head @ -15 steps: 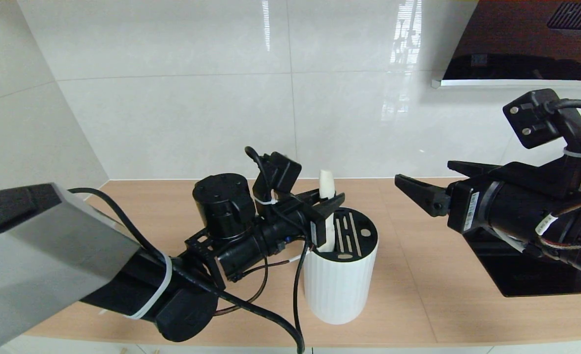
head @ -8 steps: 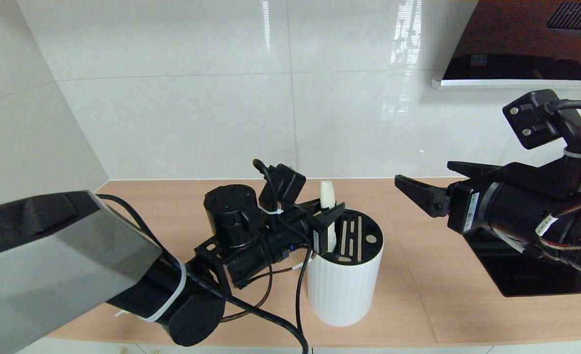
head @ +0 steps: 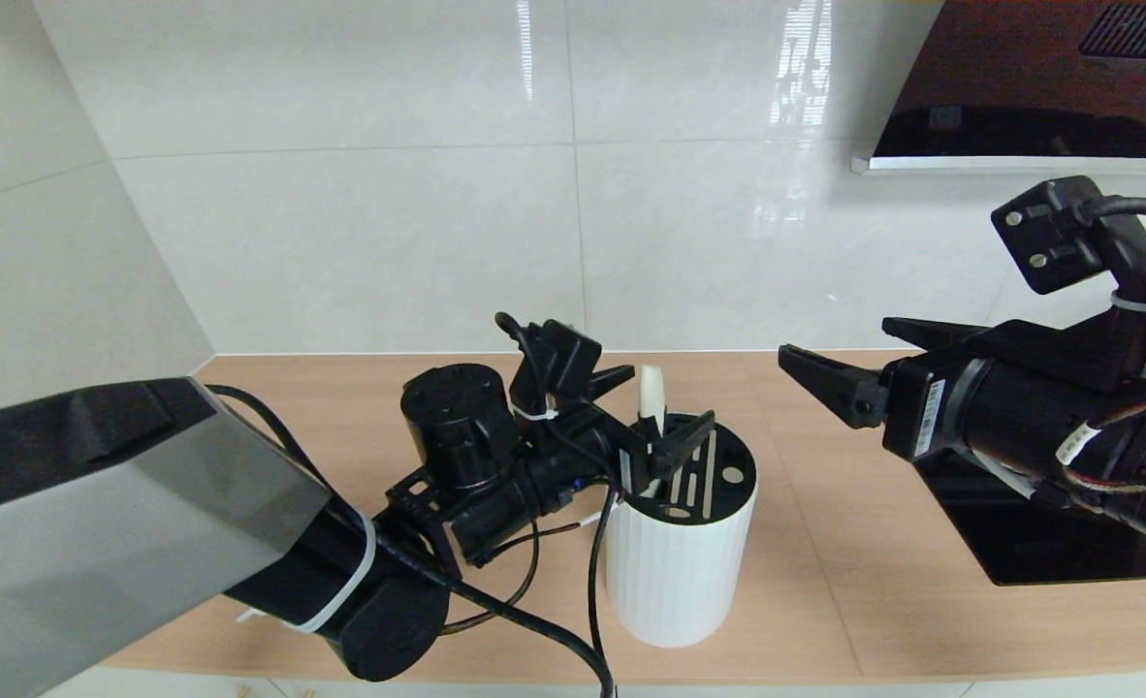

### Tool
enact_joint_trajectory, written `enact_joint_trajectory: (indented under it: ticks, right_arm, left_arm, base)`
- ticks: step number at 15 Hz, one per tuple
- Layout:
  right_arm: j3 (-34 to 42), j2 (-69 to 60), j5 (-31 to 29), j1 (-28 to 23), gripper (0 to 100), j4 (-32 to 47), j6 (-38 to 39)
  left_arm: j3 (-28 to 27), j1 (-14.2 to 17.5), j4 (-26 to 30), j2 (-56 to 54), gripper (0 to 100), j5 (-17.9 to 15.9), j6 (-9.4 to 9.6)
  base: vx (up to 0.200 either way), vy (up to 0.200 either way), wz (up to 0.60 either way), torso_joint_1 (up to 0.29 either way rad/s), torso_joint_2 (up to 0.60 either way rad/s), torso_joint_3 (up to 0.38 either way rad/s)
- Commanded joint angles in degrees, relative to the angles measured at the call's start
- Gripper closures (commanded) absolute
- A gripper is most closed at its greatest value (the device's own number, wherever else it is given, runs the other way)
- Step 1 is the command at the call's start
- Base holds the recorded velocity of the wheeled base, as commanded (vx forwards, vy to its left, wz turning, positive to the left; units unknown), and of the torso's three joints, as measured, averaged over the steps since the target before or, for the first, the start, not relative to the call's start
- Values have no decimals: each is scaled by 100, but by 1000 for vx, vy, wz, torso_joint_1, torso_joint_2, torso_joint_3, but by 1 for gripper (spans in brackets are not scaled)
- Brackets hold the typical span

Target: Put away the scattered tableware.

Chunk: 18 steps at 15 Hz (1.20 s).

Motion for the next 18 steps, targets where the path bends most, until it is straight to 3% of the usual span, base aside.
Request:
enact_joint_trajectory:
  ticks: [1, 4, 5, 6, 7, 10, 11, 14, 16, 17, 18]
  right_arm:
    - [0, -9, -3, 11, 0, -3, 2]
    - [8, -9, -3, 2, 0, -3, 2]
    - [8, -44, -12, 2, 0, -12, -33]
    - [44, -123, -21, 2, 0, -21, -77]
    - [79, -202, -21, 2, 0, -47, -77]
    - [123, -554, -135, -139, 0, -39, -68]
    - [509, -984, -214, -315, 0, -56, -77]
    - [1573, -2364, -601, -376, 0, -3, -385]
    - [2267, -3419, -680, -1316, 0, -3, -595]
    - [2469, -3867, -539, -1888, 0, 5, -543]
    - [2575, -4087, -425, -2037, 0, 41, -472]
  left_arm:
    - [1, -2, -39, -90, 0, 30, -4]
    - [37, 6, -162, -292, 0, 417, -4]
    - [81, 6, -470, -512, 0, 794, -4]
    - [142, 6, -830, -837, 0, 918, -4]
    - [274, 6, -1076, -1250, 0, 918, -4]
    - [854, 6, -1006, -2789, 0, 926, -4]
    - [1390, 15, -900, -3738, 0, 909, -4]
    - [2339, 24, 40, -5355, 0, 882, -83]
    - [2981, 446, 1543, -6831, 0, 882, -118]
    - [3060, 771, 2387, -7482, 0, 874, -135]
    - [3060, 920, 2861, -7825, 0, 874, -162]
  base:
    - [0, 0, 0, 0, 0, 0]
    - [0, 0, 0, 0, 0, 0]
    - [0, 0, 0, 0, 0, 0]
    - [0, 0, 0, 0, 0, 0]
    - [0, 0, 0, 0, 0, 0]
    - [0, 0, 0, 0, 0, 0]
    - [0, 0, 0, 0, 0, 0]
    - [0, 0, 0, 0, 0, 0]
    - [0, 0, 0, 0, 0, 0]
    - [0, 0, 0, 0, 0, 0]
    - [0, 0, 0, 0, 0, 0]
